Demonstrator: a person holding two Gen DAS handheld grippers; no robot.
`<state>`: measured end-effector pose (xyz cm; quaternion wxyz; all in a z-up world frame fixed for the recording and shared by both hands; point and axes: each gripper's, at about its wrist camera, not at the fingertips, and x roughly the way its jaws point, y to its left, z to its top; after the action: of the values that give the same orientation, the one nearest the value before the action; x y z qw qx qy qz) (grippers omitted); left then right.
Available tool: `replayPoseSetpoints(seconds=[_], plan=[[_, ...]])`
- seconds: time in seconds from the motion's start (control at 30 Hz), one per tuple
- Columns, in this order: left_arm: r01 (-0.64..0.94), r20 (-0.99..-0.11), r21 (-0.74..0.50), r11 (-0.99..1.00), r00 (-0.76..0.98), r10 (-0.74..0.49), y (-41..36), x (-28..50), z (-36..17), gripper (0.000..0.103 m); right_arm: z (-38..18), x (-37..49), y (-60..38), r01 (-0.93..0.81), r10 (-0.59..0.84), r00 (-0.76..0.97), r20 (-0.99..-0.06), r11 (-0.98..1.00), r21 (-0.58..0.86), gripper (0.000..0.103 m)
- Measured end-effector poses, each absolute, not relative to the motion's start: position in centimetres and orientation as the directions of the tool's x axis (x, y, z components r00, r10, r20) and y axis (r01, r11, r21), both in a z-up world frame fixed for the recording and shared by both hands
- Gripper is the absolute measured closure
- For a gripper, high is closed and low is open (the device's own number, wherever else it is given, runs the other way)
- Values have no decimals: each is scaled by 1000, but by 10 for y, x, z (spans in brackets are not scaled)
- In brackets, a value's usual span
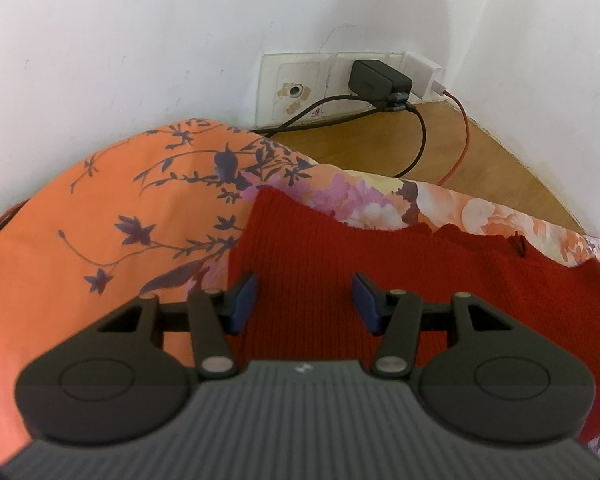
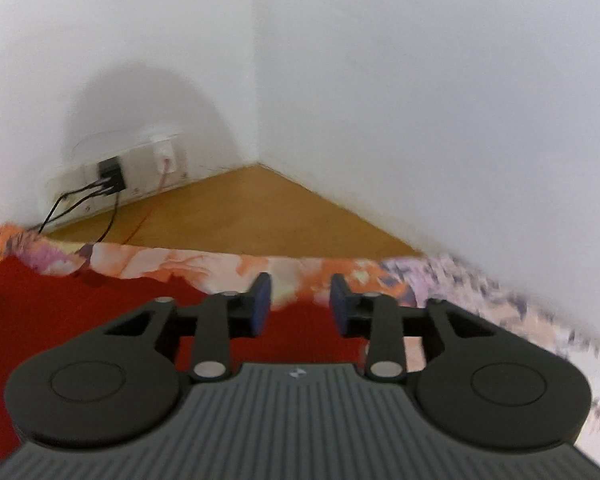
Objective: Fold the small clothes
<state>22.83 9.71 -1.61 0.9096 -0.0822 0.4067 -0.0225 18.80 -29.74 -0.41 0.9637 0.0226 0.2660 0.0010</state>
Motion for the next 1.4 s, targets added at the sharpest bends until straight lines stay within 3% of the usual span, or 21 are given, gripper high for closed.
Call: replayPoseSetpoints(seconds=[0.27,0.37,0.47,0.53,0.7,0.87,1.17,1.3,1.4], plan=[[-21,-752,-156,987,651,-105,94,234,-24,48,-51,202,-323,62,-7,724,-689,996,56,55],[-22,-754,-147,989,649,-98,94,232,-23,48,-53,201,-333,104,15,730,-684,986,133,51],[-27,-761,-138,990,643,-89,92,226,-17,47,-43,192,-345,141,45,745,-665,965,222,41],[-22,-765,-128,992,638,-84,90,219,-12,47,-36,183,-355,142,80,759,-646,948,284,27],[19,-771,-121,992,629,-106,78,194,-2,47,-24,162,-374,121,227,741,-632,880,459,14],[23,-785,-133,991,608,-119,68,171,3,47,-37,147,-388,124,367,681,-633,795,594,13],[-5,-816,-126,992,569,-100,59,141,4,47,-66,136,-381,55,507,592,-626,750,659,12],[-29,-822,-110,994,564,-74,54,131,3,28,-68,139,-375,14,542,579,-609,741,672,9],[-34,-824,-85,996,564,-51,48,125,2,28,-68,144,-374,-7,559,579,-593,731,682,9]])
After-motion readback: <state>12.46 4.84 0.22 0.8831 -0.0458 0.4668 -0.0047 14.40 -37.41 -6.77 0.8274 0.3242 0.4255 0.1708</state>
